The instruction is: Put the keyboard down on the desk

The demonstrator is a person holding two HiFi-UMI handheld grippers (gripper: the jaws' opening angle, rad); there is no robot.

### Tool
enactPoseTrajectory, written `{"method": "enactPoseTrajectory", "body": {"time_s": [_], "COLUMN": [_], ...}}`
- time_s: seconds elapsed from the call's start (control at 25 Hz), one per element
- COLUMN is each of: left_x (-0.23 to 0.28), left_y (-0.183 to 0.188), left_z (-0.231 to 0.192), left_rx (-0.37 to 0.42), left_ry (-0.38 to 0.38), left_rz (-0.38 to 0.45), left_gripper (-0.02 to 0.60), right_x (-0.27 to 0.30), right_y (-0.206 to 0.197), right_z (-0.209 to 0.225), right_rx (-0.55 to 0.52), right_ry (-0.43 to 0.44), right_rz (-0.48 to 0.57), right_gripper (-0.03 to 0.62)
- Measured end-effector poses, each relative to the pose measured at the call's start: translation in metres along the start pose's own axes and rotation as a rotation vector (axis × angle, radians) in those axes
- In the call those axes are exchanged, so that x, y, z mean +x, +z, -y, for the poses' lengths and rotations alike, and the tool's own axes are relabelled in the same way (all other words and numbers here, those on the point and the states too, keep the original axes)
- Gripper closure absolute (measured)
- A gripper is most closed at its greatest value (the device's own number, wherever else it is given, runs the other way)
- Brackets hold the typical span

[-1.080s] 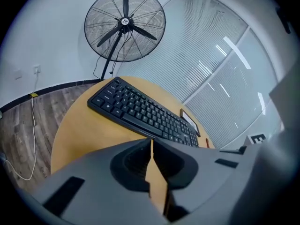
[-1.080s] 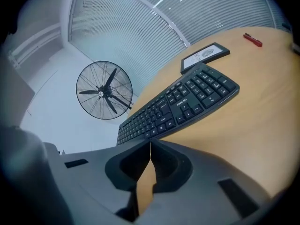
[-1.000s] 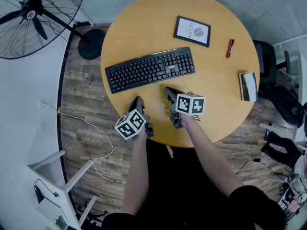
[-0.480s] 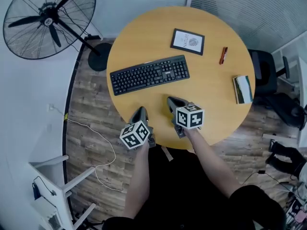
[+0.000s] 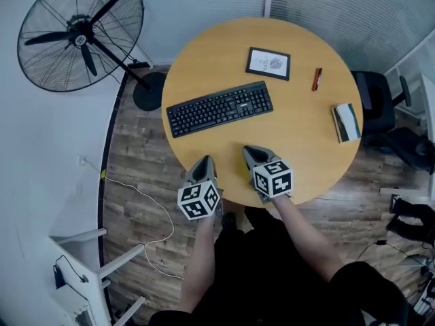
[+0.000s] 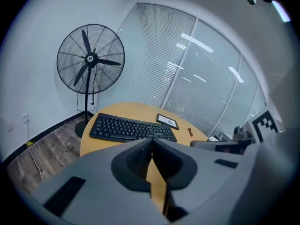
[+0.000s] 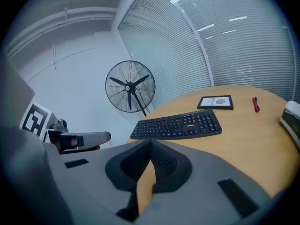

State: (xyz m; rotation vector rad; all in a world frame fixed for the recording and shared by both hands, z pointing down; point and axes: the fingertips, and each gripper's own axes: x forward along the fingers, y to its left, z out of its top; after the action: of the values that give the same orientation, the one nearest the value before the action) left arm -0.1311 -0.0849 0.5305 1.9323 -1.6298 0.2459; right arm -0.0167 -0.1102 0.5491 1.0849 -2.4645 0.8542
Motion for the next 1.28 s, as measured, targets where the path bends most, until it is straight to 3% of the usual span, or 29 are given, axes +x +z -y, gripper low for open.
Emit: {"method": "enactPoseTrajectory", "body": {"time_s": [0.68,0.96,1.28], "left_x": [-0.131,-0.168,-0.195], "left_y": [0.026,0.025,0.019], "left_z": [0.024,0.047,0.051], "left_rx": [0.196,0.244,0.282], "left_ry": [-0.180,-0.246,-0.279], "left_rz": [0.125,0.154,0.167], "left_gripper": [0.581,0.581,0.581], "right_x": [-0.133,-0.188,-0.207], "right_y": [0.013,0.009,-0.007], "right_z": [-0.104,-0.133,-0.149], "right_rx": [-0.195,-0.200,-0.179], "right_ry": [-0.224,-0.279,-0.295], "right_rz": [0.216,0.299,0.330], "right_gripper": [0.585,0.585,0.585]}}
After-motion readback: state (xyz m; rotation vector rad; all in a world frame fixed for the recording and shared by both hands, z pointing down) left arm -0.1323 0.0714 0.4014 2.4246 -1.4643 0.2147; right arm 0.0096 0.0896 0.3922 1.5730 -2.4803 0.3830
